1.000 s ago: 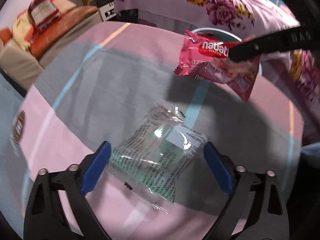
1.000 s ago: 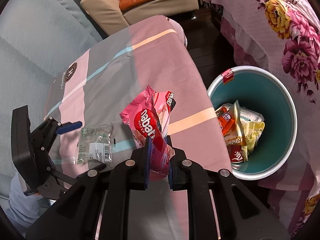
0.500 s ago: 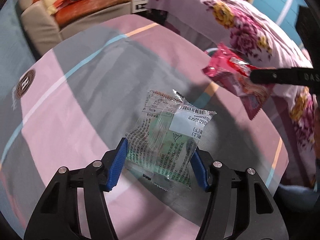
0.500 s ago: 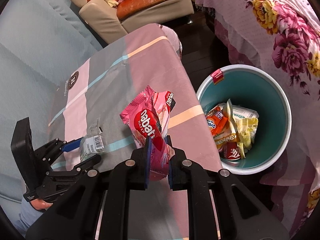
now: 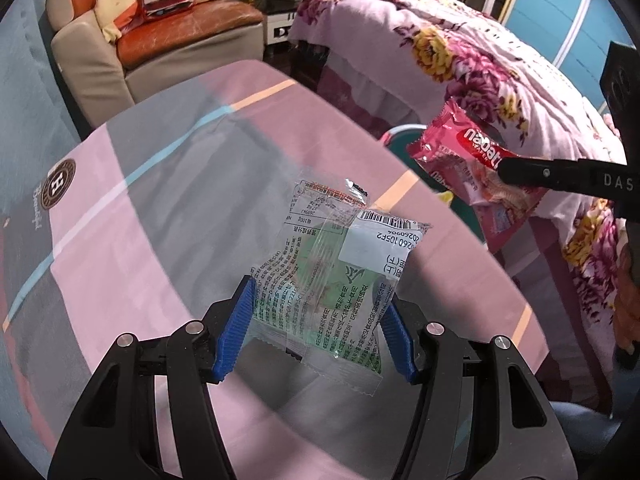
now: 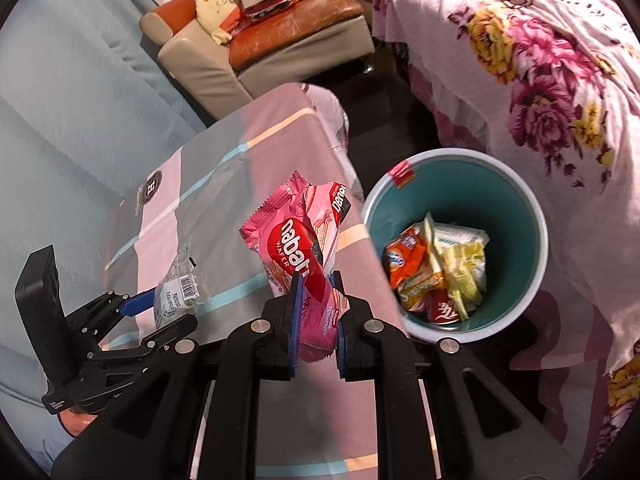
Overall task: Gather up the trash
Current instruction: 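Carry the plastic bag and pink wafer wrapper over the teal bin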
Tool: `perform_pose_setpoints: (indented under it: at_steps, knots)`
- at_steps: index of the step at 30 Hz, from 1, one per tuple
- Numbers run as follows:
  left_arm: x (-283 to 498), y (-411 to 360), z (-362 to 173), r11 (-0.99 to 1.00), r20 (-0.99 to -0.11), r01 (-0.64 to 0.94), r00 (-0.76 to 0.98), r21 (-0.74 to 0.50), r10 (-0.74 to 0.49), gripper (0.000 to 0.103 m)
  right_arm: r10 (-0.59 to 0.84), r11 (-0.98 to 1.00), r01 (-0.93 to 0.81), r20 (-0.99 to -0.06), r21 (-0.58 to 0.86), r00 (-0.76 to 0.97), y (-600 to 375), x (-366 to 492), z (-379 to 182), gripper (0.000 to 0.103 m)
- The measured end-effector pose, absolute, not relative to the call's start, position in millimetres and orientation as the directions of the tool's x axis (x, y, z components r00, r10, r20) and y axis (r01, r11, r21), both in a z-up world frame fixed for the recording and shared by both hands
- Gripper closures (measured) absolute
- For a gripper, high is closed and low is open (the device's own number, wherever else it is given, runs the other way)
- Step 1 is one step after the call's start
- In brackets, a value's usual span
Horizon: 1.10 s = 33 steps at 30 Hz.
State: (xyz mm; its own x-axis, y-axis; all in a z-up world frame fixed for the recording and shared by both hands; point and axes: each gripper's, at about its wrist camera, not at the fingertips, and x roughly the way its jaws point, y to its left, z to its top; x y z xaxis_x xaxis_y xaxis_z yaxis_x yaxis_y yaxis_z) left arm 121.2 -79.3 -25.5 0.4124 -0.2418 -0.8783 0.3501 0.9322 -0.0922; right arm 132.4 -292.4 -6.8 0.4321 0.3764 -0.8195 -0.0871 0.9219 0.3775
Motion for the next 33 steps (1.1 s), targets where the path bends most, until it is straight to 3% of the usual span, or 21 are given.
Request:
perform_pose_setpoints:
  at_steps: [33]
  knots:
    - [171.1,-259.3,-27.8,0.855,-0.883,0.511,0.36,-0.085,-0.303,0.042,0.269,0.916,0.1,-0.778,0.389,0.568,-447.3,132.8,5.4,0.09]
